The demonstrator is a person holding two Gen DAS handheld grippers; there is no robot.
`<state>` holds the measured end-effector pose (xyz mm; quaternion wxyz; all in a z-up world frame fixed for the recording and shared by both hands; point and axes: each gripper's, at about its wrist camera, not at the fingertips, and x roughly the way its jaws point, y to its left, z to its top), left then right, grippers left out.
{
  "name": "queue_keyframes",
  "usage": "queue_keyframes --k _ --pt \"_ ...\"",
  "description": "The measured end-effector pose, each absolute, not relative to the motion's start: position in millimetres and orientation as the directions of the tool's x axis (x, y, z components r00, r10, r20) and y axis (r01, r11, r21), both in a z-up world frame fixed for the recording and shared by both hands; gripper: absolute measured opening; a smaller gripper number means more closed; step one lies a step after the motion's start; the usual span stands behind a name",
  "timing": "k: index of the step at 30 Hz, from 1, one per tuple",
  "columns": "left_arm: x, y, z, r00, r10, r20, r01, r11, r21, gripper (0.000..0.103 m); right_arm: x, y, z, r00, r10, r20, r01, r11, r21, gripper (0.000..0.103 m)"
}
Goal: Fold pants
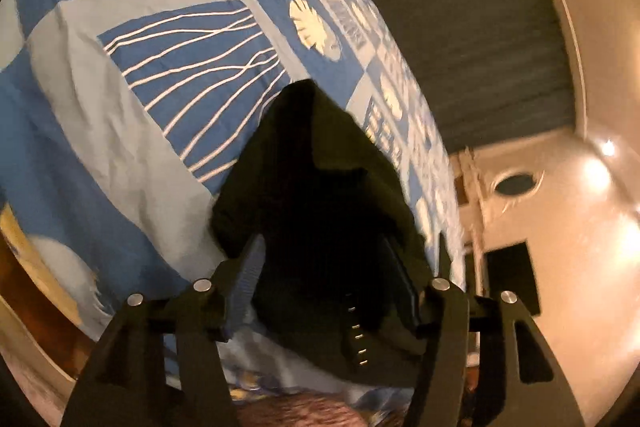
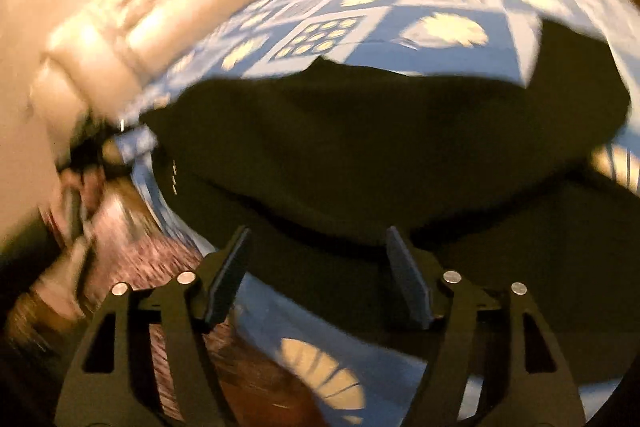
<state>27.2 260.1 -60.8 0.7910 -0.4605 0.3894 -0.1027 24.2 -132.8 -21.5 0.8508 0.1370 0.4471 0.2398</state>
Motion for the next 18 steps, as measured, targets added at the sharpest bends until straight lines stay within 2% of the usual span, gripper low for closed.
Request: queue_keyframes --k 3,6,8,10,18 --pt "20 253 -51 0.713 -0.458 -0.531 -0.224 0.568 -0.792 0.059 25 -160 -35 0.500 0.613 -0.612 -0.122 0.750 0.650 0.070" --pt "9 253 -55 0.716 -0.461 -0.524 -0.249 0.533 -0.809 0.060 22 -181 -48 0.534 0.638 -0.554 0.002 0.655 0.756 0.070" --pt "3 253 -57 0.718 -0.447 -0.533 -0.273 0.524 -0.807 0.062 20 -187 -53 0.546 0.641 -0.539 0.033 0.627 0.779 0.070" --pt "3 252 -58 0.725 -0.432 -0.536 -0.291 0.514 -0.807 0.072 22 -185 -55 0.546 0.634 -0.548 0.041 0.634 0.772 0.070" --pt "30 233 -58 0.718 -0.417 -0.557 -0.300 0.537 -0.788 0.073 27 -180 -58 0.559 0.634 -0.535 0.058 0.614 0.787 0.073"
